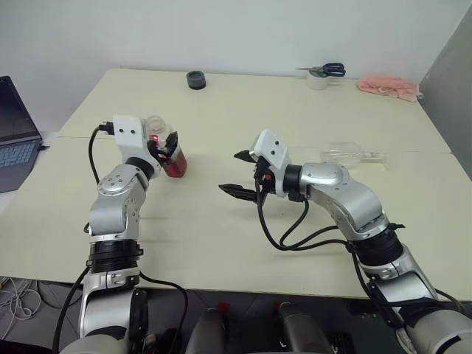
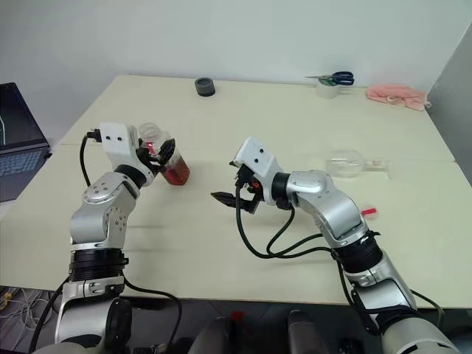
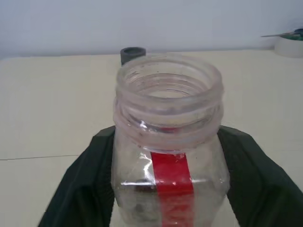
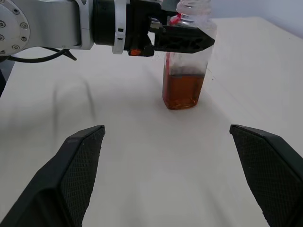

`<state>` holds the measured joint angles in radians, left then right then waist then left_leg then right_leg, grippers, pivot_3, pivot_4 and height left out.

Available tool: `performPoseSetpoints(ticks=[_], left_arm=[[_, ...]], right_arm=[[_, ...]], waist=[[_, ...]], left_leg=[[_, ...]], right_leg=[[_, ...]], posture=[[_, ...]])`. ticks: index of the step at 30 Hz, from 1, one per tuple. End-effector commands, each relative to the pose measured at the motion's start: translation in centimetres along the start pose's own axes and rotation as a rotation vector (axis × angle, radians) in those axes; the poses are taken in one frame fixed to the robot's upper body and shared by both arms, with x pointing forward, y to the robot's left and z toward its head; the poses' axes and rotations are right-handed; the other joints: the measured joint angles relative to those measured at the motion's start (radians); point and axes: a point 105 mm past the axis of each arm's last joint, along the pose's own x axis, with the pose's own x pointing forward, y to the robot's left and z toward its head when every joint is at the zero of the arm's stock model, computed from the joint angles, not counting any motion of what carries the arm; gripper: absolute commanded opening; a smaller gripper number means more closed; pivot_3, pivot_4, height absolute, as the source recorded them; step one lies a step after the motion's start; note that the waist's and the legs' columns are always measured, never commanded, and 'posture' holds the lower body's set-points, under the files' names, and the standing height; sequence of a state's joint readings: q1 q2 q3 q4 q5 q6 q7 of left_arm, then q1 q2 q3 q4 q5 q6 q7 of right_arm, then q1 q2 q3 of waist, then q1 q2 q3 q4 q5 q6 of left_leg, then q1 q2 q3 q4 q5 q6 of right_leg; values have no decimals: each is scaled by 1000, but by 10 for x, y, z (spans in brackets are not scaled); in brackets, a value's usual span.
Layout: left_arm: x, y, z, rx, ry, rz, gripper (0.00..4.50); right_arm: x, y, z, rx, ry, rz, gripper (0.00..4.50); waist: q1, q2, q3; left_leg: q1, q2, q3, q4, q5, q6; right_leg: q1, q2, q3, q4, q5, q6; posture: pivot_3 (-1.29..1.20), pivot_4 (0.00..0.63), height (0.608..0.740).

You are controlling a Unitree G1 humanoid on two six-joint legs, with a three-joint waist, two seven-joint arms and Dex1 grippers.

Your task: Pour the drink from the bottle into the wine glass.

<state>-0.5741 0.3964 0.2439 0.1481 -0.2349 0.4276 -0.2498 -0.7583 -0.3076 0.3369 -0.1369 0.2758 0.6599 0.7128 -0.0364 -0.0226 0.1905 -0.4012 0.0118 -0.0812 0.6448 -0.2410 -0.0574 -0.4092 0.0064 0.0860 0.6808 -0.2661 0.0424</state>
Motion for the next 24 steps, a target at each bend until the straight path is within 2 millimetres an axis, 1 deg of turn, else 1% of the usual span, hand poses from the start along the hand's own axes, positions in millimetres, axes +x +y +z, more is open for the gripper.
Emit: performPoseSetpoints(ticks=[1,2,7,10,13,16,17,19,20,22,24], left_arm=[[-5,3,9,14,-34,19,4321],[-6,4,8,18,-29,23,4451],[-12,10,1,43,-1,38,4451],[-21,13,-8,56,30,51,4451],[-36,10,-23,59,72,40,4451],[-55,5,-39,93,127,37,4451],[-62,0,-46,92,148,26,4451],[-82,-10,-60,67,191,-1,4451],[-93,-17,-65,55,209,-32,4451],[-106,-34,-69,49,221,-118,4451],[-113,-57,-64,32,191,-247,4451]], right_arm=[[-2,-3,14,-45,-43,-2,4500],[-2,-3,14,-45,-43,-2,4500],[-3,-5,14,-46,-42,-6,4500],[-7,-7,13,-49,-39,-9,4500],[-16,-15,8,-54,-20,-34,4500],[-35,-31,-1,-41,11,-99,4500],[-45,-38,-4,-48,27,-136,4500],[-69,-54,-12,-80,80,-217,4500],[-83,-61,-15,-112,114,-255,4500],[-106,-71,-20,-171,185,-306,4500],[-130,-85,-26,-266,302,-381,4500]], waist=[[0,0,0],[0,0,0],[0,0,0],[0,0,0],[0,0,0],[1,0,0],[1,0,0],[3,0,0],[4,0,0],[5,0,0],[6,-1,0]], left_leg=[[0,0,0,0,0,0],[0,0,0,0,0,0],[0,0,0,0,0,0],[0,0,0,0,0,0],[0,0,0,0,0,0],[0,0,0,0,0,0],[0,0,0,0,0,0],[0,0,0,0,0,0],[0,0,0,0,0,0],[0,0,1,0,0,0],[0,-2,1,0,0,0]], right_leg=[[0,0,0,0,0,0],[0,0,0,0,0,0],[0,0,0,0,0,0],[0,0,0,0,0,0],[0,0,0,0,0,0],[0,-1,0,-1,0,0],[0,-2,0,-1,0,0],[1,-2,0,-1,0,0],[1,-3,0,-1,0,0],[1,-5,1,-2,-1,1],[1,-5,1,-2,-1,1]], posture=[[0,150,740],[0,150,740],[0,150,740],[0,150,740],[0,150,740],[0,150,740],[0,150,740],[0,150,740],[0,150,740],[0,150,740],[0,150,740]])
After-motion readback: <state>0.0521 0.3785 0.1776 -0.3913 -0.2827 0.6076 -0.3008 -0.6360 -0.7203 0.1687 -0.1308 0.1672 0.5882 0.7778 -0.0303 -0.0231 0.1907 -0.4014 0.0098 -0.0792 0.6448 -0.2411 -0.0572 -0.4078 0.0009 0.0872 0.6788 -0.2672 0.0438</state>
